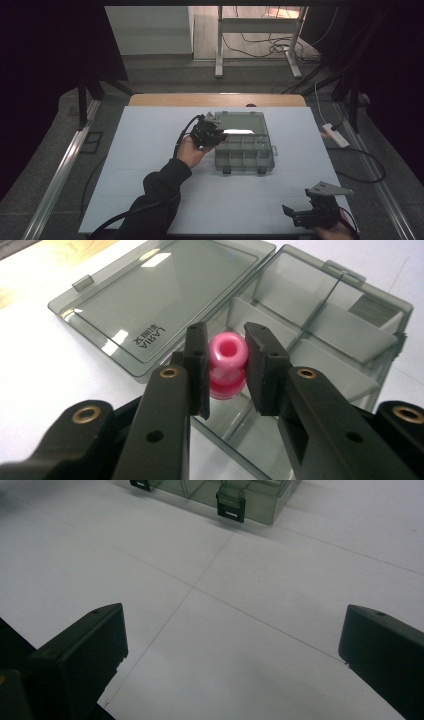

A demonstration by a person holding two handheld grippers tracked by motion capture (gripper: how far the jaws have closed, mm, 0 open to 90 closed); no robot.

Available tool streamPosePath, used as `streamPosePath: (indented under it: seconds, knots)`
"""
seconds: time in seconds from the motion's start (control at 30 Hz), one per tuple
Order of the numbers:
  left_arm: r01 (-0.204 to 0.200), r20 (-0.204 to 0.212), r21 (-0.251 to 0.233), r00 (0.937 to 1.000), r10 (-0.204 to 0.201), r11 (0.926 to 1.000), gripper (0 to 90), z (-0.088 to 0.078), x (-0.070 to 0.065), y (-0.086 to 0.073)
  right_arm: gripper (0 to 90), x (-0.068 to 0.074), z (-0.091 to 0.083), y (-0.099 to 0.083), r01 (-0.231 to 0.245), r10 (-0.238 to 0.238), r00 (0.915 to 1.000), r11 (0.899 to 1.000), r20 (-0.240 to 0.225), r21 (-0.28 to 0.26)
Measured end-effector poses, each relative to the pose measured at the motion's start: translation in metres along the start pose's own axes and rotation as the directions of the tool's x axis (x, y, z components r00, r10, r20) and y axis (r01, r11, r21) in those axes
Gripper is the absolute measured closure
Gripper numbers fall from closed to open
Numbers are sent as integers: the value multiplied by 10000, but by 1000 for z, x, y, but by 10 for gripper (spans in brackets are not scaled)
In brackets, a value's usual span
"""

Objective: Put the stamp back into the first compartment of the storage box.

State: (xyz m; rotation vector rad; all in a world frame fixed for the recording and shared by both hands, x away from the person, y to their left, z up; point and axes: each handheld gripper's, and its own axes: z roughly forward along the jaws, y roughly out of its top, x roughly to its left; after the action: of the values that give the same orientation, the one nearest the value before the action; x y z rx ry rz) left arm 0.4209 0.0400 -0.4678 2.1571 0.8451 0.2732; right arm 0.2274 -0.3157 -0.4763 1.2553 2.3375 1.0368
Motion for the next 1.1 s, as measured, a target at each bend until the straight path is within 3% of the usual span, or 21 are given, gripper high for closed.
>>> streamPosePath:
  seconds: [0.57, 1.1]
  knots:
    - [213, -129, 341, 9997, -209, 9992, 723, 20, 4, -6, 0, 0, 0, 0, 51, -51, 10000, 9999, 14, 102]
    - [58, -416, 608, 9991, -33, 9981, 721, 32, 5, -13, 0, 0, 1, 0, 70, -71, 10000, 9999, 2, 139]
